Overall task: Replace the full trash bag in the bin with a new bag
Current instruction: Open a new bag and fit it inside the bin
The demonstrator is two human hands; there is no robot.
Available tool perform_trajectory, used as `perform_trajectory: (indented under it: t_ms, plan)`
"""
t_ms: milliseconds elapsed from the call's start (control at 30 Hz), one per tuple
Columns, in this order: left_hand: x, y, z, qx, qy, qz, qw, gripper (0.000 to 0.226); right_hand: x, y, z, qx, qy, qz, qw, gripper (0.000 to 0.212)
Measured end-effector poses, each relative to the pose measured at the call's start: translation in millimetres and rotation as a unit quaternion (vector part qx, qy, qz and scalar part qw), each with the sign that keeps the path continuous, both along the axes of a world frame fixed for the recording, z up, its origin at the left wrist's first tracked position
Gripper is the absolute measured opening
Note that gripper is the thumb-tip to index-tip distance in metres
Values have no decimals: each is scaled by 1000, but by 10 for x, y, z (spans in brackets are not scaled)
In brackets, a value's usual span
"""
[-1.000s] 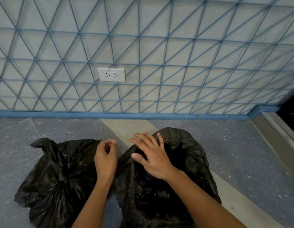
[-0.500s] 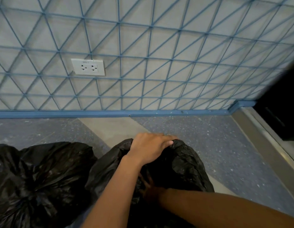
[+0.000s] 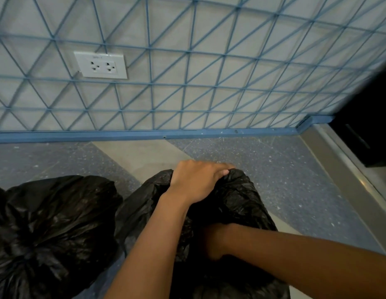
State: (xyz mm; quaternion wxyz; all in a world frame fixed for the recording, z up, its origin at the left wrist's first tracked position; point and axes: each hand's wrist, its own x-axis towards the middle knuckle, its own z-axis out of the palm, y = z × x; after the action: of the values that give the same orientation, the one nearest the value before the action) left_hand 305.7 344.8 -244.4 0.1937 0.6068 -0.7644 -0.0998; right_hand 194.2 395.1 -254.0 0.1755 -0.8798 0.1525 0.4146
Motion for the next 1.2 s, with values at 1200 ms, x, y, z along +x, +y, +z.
perform_trajectory:
  t_ms: [1200]
  plan:
    - [536,630,349,3,88,155,984,29,-147,-106,61,-178,-71,8,982,57]
